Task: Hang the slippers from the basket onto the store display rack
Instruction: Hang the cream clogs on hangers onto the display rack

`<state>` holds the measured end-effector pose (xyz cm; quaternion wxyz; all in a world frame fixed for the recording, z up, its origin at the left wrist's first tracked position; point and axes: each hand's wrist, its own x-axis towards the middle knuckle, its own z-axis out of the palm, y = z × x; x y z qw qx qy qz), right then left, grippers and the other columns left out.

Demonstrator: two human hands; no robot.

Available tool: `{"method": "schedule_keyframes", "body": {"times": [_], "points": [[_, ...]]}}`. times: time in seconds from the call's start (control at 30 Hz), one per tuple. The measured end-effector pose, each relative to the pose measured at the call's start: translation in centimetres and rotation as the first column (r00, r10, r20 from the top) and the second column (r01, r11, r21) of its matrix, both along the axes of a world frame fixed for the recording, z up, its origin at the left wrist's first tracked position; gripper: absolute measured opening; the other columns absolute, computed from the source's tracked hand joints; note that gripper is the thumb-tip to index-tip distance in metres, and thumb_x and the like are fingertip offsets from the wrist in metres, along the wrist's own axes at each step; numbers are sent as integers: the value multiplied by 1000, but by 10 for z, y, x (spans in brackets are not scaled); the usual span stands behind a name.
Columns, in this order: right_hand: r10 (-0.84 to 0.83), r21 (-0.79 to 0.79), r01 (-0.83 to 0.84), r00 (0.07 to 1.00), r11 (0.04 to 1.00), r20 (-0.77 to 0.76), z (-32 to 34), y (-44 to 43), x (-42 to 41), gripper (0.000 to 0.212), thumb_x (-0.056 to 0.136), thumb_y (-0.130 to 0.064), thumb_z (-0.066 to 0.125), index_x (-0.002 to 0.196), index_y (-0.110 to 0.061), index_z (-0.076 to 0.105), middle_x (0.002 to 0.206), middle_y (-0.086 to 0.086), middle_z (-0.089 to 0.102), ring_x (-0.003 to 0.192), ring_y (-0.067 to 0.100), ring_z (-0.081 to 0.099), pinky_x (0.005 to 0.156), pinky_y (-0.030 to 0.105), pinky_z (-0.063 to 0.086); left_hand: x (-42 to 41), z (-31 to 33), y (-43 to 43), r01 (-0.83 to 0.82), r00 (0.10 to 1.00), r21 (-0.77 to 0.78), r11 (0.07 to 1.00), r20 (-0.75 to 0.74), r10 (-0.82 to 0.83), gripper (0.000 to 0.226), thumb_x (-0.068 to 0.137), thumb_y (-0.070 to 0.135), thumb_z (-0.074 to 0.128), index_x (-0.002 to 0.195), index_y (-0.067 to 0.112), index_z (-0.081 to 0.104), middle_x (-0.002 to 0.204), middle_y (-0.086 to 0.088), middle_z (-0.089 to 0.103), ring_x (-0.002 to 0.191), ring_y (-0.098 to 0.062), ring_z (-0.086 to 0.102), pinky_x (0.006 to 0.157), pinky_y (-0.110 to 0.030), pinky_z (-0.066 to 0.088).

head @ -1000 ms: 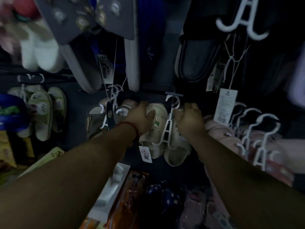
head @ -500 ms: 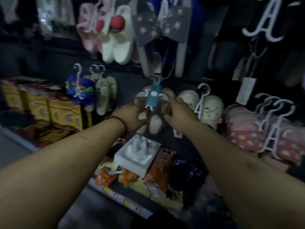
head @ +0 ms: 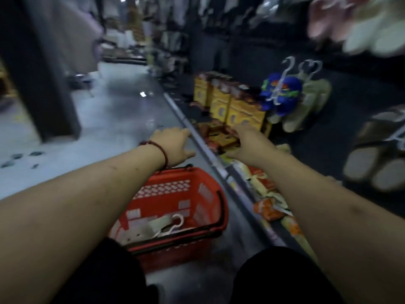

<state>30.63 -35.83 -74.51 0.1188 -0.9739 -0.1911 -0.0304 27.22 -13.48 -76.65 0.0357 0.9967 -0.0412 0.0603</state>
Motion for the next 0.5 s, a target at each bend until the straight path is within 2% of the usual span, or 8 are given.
{"method": "schedule_keyframes", "body": {"times": [0.1,0.23,0.5], "points": [[111,-45,-110,994,993,6,-16,56,5,86,86,-41,77,154,-17,29,157,7,33,130,31,48,97,39,47,-22,-19,49,-106,994,-25,994,-40,105,71,89,62,58,147,25,40,143,-8,53,127,-32,53,105,-49,43],[269,-64,-275,959,959,-86,-52,121,4,90,85,-42,77,156,-19,27,161,5,28,139,30,42,107,41,43,-50,-59,98,-239,964,-40,970,-132,232,71,88,63,60,147,27,41,142,-4,54,126,-30,54,104,-46,42],[356,-77,-394,886,916,-298,-144,167,12,91,75,-41,85,149,-17,38,149,8,45,132,28,48,108,37,42,-68,-151,132,-297,915,-24,955,-292,278,69,86,63,62,143,28,44,141,-3,55,128,-26,52,105,-43,42]]}}
